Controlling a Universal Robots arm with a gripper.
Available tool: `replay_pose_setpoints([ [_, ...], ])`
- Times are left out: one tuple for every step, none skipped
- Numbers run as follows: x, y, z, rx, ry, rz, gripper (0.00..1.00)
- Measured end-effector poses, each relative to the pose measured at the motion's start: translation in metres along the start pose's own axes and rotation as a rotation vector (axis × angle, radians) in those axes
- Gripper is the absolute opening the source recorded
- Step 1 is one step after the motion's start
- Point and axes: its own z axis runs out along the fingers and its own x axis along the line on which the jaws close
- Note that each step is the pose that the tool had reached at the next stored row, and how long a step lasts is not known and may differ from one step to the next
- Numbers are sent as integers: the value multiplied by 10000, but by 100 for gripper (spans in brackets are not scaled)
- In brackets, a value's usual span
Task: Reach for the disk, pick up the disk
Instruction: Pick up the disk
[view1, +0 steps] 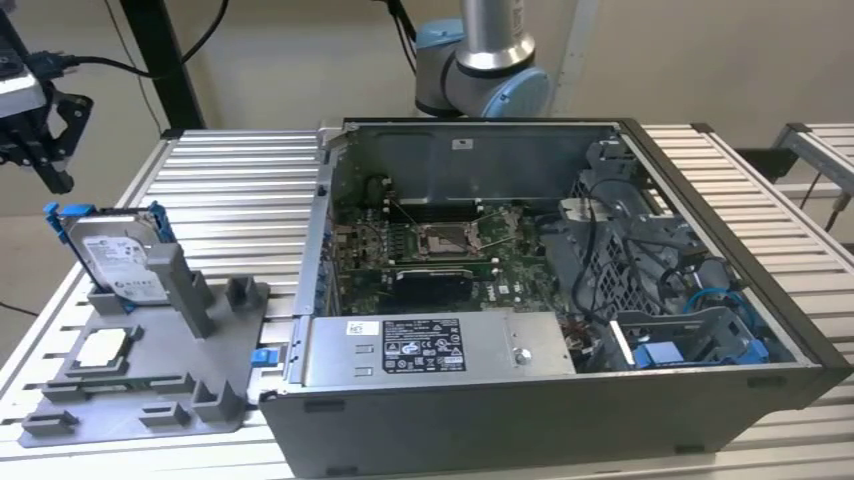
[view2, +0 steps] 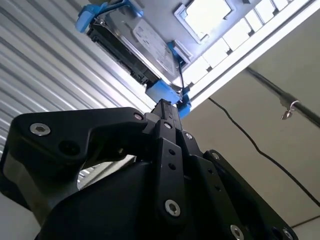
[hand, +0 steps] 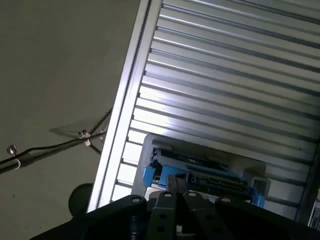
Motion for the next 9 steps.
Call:
replay_pose_setpoints([
  [0,0,0,0,7,-189,0],
  [0,0,0,0,14,-369,0],
  [0,0,0,0,21,-543,0],
  [0,0,0,0,28,-728,0],
  [0,0,0,0,35,-907,0],
  [0,0,0,0,41,-1099,0],
  [0,0,0,0,49,-1267,0],
  [0,0,0,0,56,-1458,0],
  [0,0,0,0,62,-1643,0],
])
